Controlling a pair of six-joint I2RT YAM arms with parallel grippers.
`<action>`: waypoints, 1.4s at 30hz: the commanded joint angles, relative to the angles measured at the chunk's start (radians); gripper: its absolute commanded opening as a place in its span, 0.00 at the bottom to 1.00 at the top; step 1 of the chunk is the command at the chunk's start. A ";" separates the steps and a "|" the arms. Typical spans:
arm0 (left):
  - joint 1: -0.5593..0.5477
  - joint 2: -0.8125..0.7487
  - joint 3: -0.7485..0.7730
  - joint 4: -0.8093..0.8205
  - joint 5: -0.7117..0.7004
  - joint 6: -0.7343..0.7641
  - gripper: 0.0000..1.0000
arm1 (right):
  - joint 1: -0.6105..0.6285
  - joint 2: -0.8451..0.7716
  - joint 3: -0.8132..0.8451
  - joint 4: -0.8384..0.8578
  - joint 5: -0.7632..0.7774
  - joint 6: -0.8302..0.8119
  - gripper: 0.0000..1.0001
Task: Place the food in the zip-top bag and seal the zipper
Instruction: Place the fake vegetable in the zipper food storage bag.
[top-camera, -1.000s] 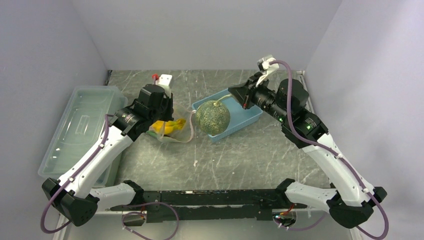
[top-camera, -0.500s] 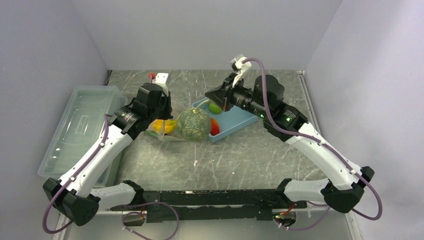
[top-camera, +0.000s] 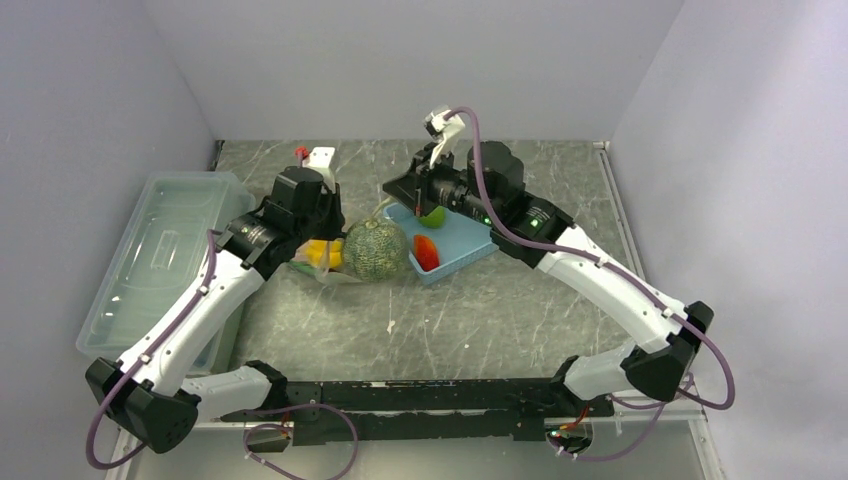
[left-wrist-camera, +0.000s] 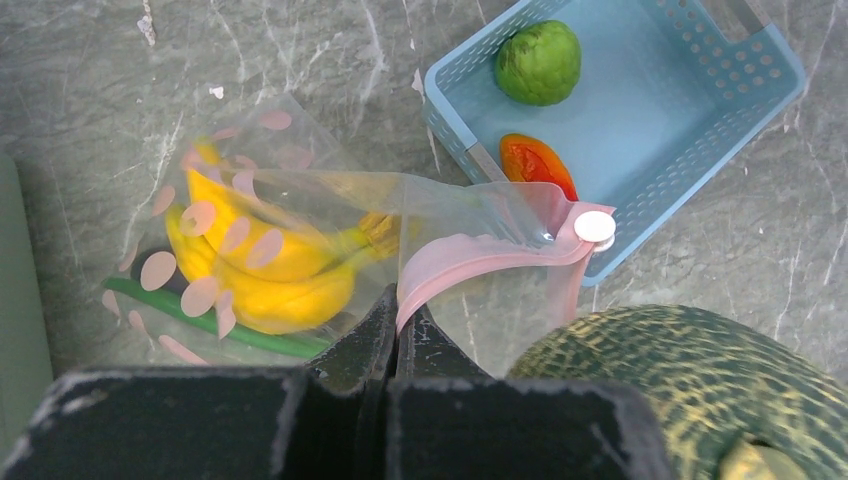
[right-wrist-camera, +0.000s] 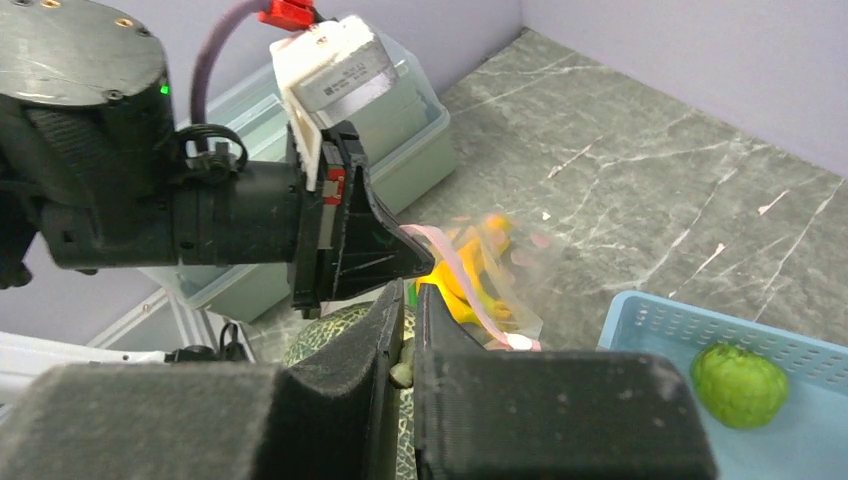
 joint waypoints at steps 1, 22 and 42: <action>0.009 -0.032 0.005 0.052 0.032 -0.018 0.00 | 0.007 0.017 0.005 0.109 0.021 0.042 0.00; 0.022 -0.037 0.007 0.054 0.067 -0.028 0.00 | 0.183 0.161 -0.022 0.123 0.667 -0.050 0.00; 0.022 0.021 0.099 0.000 0.013 -0.130 0.00 | 0.275 0.103 0.059 -0.054 0.419 -0.075 0.00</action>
